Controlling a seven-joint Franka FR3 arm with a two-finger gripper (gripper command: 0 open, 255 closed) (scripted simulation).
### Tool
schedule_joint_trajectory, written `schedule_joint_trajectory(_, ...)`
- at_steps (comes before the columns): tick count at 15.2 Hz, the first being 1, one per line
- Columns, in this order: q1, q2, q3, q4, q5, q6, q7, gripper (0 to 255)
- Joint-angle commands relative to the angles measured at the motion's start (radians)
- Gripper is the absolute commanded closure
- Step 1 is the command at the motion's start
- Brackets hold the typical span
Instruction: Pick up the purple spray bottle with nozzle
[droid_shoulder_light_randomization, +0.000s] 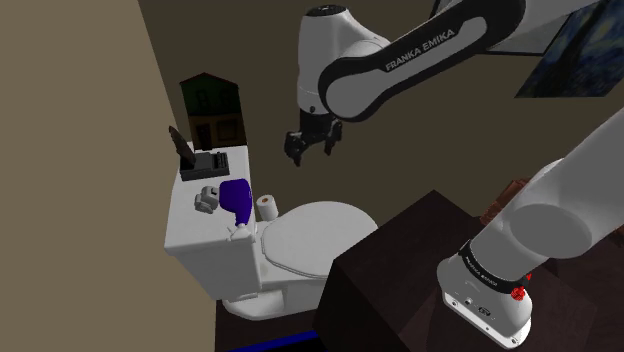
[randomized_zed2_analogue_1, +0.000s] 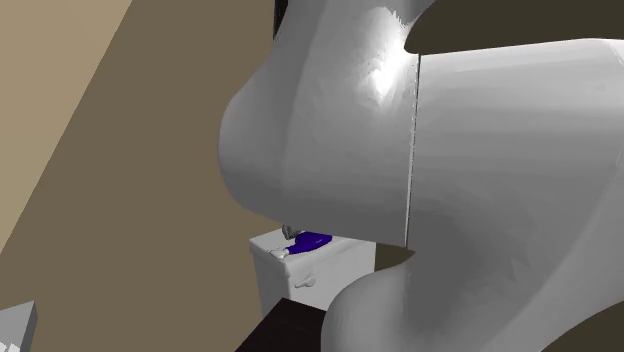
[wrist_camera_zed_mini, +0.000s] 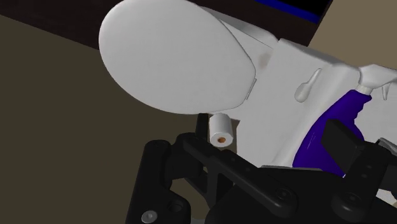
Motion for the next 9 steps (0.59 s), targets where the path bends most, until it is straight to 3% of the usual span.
schedule_joint_trajectory(1,0.000,0.081,0.015,0.036,-0.043,0.034,0.057,0)
schedule_joint_trajectory(9,0.079,0.420,-0.004,0.238,-0.243,0.113,0.289,0)
